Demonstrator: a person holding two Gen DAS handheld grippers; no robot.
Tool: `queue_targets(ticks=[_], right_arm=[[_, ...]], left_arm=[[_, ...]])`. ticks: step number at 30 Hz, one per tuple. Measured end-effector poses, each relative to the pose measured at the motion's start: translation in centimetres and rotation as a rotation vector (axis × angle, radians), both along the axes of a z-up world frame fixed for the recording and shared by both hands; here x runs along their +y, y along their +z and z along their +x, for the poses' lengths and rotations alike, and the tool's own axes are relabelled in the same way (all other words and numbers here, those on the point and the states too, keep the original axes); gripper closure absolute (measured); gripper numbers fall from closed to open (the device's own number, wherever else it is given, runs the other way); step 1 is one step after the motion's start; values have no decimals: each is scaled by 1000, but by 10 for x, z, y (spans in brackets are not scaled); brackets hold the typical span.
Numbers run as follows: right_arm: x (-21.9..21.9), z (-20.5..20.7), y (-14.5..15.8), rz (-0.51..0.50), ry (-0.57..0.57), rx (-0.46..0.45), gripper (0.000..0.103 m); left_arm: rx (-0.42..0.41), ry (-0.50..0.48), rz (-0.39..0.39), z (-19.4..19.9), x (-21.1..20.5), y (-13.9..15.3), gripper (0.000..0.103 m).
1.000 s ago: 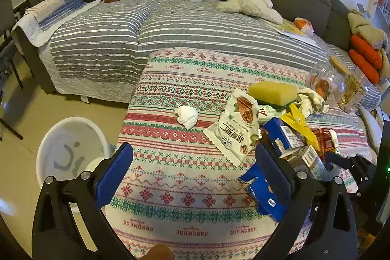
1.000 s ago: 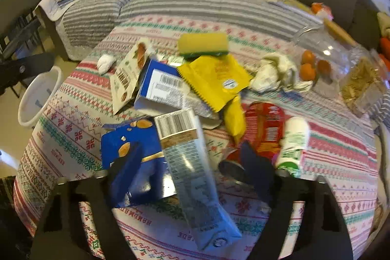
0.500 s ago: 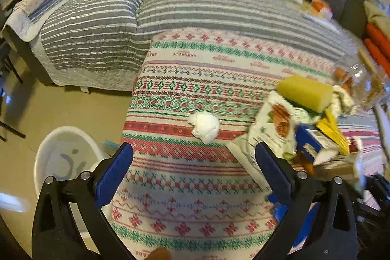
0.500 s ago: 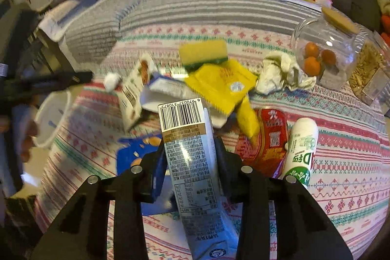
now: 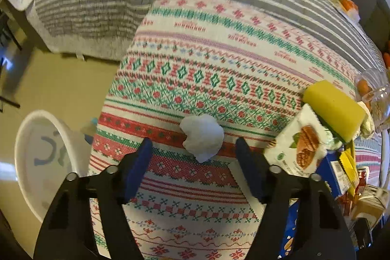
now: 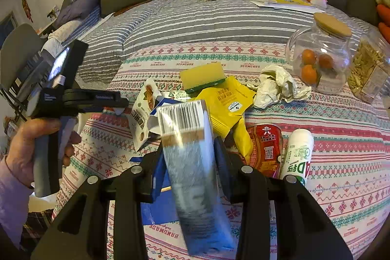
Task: Collect trash
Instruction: 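Grasp the white tissue with the left tool while the right tool grasps the tube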
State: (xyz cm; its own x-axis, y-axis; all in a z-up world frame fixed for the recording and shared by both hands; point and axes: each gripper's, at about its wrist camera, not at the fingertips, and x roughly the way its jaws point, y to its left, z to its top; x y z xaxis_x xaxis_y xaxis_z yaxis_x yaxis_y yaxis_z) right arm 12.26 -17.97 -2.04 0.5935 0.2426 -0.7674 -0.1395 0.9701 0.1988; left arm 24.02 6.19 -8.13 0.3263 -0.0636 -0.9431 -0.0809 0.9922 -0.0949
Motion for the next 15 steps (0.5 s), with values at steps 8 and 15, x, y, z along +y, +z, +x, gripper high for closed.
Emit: queue_targets(ticks=[8,15], right_arm=[[-2,-2,1,5,-3,-13,67],[-4,-2,0,17,-12,-14,67]], left_arm=[[-12,-20,20,1,1,-6,76],[-81,-89,44,-8,-5,3,80]])
